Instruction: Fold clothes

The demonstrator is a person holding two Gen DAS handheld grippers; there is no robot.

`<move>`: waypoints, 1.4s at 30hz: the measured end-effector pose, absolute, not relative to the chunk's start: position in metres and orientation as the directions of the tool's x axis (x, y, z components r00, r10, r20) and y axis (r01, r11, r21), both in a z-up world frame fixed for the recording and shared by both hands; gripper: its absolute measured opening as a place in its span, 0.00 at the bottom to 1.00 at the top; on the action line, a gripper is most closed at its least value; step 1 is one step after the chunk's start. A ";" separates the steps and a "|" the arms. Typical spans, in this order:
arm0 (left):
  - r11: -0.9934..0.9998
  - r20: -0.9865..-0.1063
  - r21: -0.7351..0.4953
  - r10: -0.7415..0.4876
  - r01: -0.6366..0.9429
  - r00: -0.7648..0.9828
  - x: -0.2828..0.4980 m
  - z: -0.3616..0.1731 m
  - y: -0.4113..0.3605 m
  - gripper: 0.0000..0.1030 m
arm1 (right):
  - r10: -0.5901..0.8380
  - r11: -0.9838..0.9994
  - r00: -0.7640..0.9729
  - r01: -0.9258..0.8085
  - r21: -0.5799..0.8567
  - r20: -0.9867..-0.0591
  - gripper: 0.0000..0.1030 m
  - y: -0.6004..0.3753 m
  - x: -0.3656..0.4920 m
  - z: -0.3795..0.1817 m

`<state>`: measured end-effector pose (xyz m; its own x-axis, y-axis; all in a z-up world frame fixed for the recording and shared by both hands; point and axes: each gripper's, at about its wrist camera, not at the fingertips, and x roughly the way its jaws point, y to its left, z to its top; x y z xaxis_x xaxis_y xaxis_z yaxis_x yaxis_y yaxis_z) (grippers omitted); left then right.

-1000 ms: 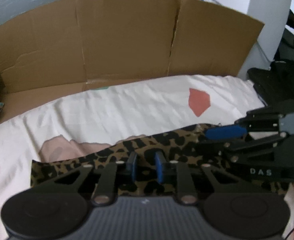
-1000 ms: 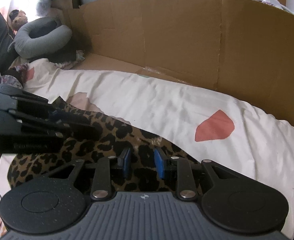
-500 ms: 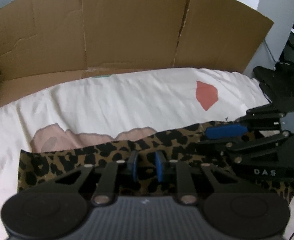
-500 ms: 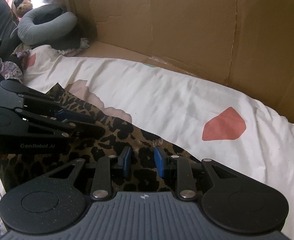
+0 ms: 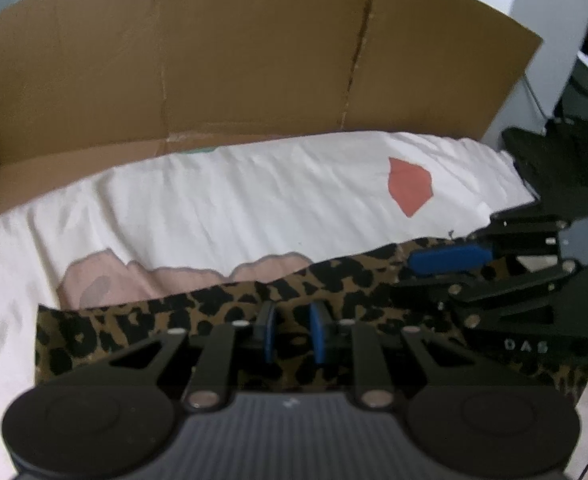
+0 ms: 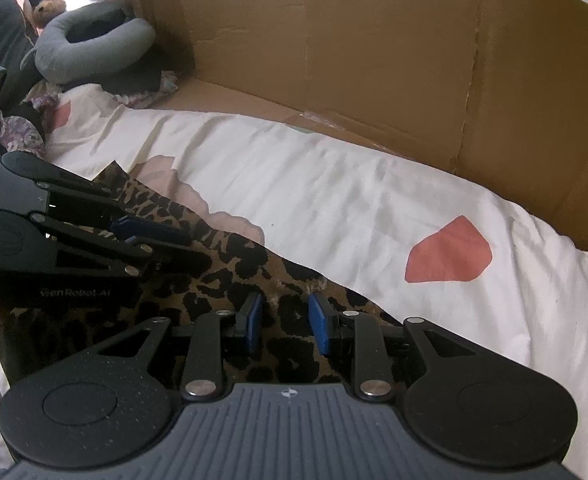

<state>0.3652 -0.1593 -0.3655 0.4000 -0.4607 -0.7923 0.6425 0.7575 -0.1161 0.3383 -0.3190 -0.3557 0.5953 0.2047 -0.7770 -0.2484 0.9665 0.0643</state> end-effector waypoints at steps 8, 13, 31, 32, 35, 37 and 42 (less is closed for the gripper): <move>0.767 -0.808 -0.109 -0.439 0.632 0.393 0.368 -0.352 -0.163 0.20 | 0.211 0.972 0.637 -0.220 0.088 -0.741 0.31 -0.321 0.327 -0.332; 0.740 -0.749 -0.095 -0.493 0.666 0.442 0.348 -0.322 -0.161 0.22 | 0.236 0.969 0.664 -0.212 0.124 -0.710 0.31 -0.323 0.315 -0.319; 0.752 -0.761 -0.092 -0.476 0.653 0.441 0.337 -0.349 -0.152 0.27 | 0.242 0.970 0.648 -0.186 0.159 -0.722 0.32 -0.334 0.308 -0.349; 0.755 -0.761 -0.090 -0.473 0.650 0.443 0.338 -0.349 -0.151 0.27 | 0.245 0.969 0.651 -0.179 0.167 -0.719 0.32 -0.336 0.307 -0.347; 0.763 -0.763 -0.078 -0.460 0.642 0.454 0.339 -0.345 -0.149 0.24 | 0.230 0.973 0.665 -0.160 0.166 -0.711 0.32 -0.339 0.302 -0.343; 0.760 -0.759 -0.093 -0.473 0.643 0.448 0.336 -0.339 -0.145 0.24 | 0.236 0.972 0.671 -0.156 0.177 -0.703 0.32 -0.342 0.296 -0.338; 0.726 -0.741 -0.107 -0.514 0.679 0.432 0.310 -0.323 -0.140 0.24 | 0.263 0.964 0.680 -0.166 0.206 -0.684 0.36 -0.340 0.275 -0.326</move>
<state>0.3104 -0.1405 -0.3234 0.4321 -0.5138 -0.7412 0.6791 0.7261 -0.1075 0.2753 -0.3403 -0.3261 0.6800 0.2630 -0.6844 -0.1660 0.9645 0.2056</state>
